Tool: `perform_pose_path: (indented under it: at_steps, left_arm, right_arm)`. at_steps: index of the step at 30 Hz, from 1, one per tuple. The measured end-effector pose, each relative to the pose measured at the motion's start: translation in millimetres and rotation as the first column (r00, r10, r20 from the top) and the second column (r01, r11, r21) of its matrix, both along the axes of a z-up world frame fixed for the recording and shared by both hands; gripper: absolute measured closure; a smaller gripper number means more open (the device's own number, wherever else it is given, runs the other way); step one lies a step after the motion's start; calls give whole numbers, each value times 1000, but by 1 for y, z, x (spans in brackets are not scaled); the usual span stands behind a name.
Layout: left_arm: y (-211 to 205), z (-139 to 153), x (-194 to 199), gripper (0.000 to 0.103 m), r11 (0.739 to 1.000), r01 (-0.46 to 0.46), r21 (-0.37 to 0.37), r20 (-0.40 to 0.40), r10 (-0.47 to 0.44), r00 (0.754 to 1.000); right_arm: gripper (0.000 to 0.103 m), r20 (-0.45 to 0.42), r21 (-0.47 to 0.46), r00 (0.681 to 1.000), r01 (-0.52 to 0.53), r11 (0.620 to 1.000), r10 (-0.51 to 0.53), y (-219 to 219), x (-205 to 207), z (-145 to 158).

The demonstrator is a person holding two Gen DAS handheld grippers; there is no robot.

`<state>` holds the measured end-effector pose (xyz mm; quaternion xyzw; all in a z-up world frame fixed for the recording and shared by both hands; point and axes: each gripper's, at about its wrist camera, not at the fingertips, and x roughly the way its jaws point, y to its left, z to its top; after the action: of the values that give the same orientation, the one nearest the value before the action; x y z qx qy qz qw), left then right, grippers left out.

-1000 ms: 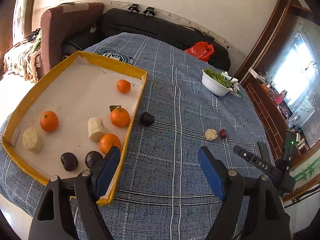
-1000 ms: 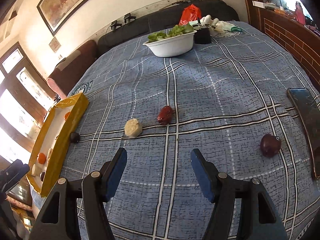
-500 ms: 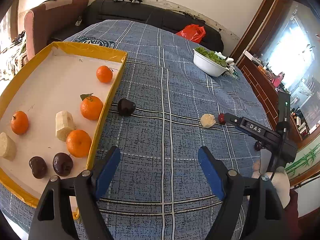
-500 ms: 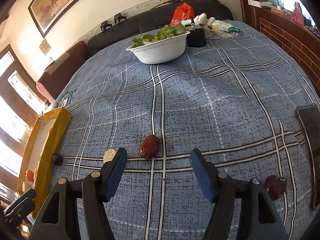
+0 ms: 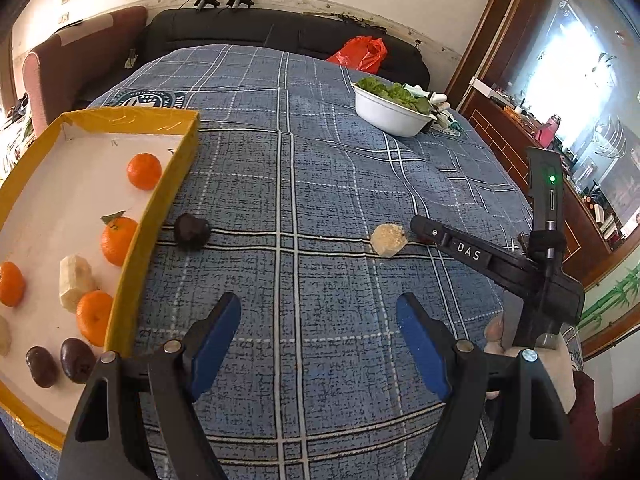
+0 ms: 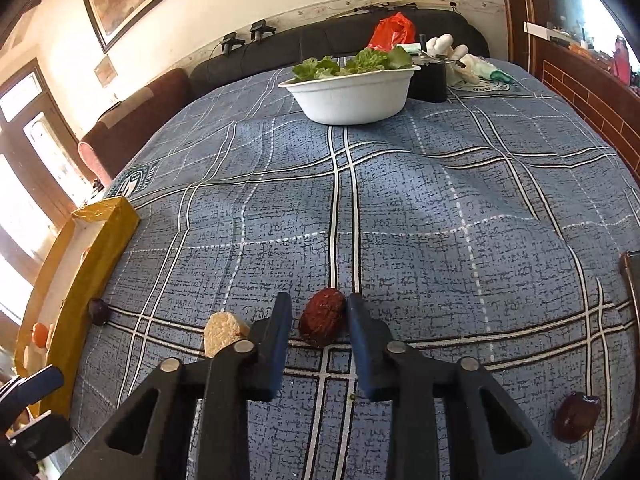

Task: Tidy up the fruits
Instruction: 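Grasp the red dried date with the right gripper while the left gripper grasps the round white slice, then hold the white slice in the left gripper and the date in the right gripper above the blanket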

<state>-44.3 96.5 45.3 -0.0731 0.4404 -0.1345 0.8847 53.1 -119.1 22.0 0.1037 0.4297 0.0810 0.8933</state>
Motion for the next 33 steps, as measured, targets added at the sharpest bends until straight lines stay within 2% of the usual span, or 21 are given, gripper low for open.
perform_pose_path:
  at_steps: [1,8,17,20,21,22,23,24,33]
  left_arm:
    - [-4,-1,3,24,1000,5,0,2,-5,1000]
    - [-37,-9,37,30,999,44,25,24,-45,999]
    - [-87,-31,71,30,981,127,143,36,-134,990]
    - [-97,-36,75,32,976,158,147,27,-163,986]
    - [-99,-38,77,37,975,167,145,23,-172,985]
    - [-101,-40,77,57,974,173,149,18,-177,984]
    - [-102,-41,78,70,972,168,165,16,-173,985]
    - [-102,-40,78,74,973,168,158,24,-174,984]
    - [-80,-42,82,74,990,141,0,18,-141,990]
  right_arm:
    - [81,0,11,1000,-11,1000,11,0,0,0]
    - [82,-11,59,1000,4,998,-3,-10,0,0]
    - [81,-20,125,998,59,990,-57,-30,0,4]
    - [81,-17,130,998,56,990,-55,-30,-1,5]
    - [81,-16,130,998,56,990,-54,-30,0,6]
    - [81,-16,130,998,55,990,-54,-30,0,6]
    - [81,-15,132,998,55,990,-54,-31,0,6]
    - [81,-15,133,998,56,990,-55,-31,0,6]
    - [81,-15,135,999,51,989,-50,-30,0,6]
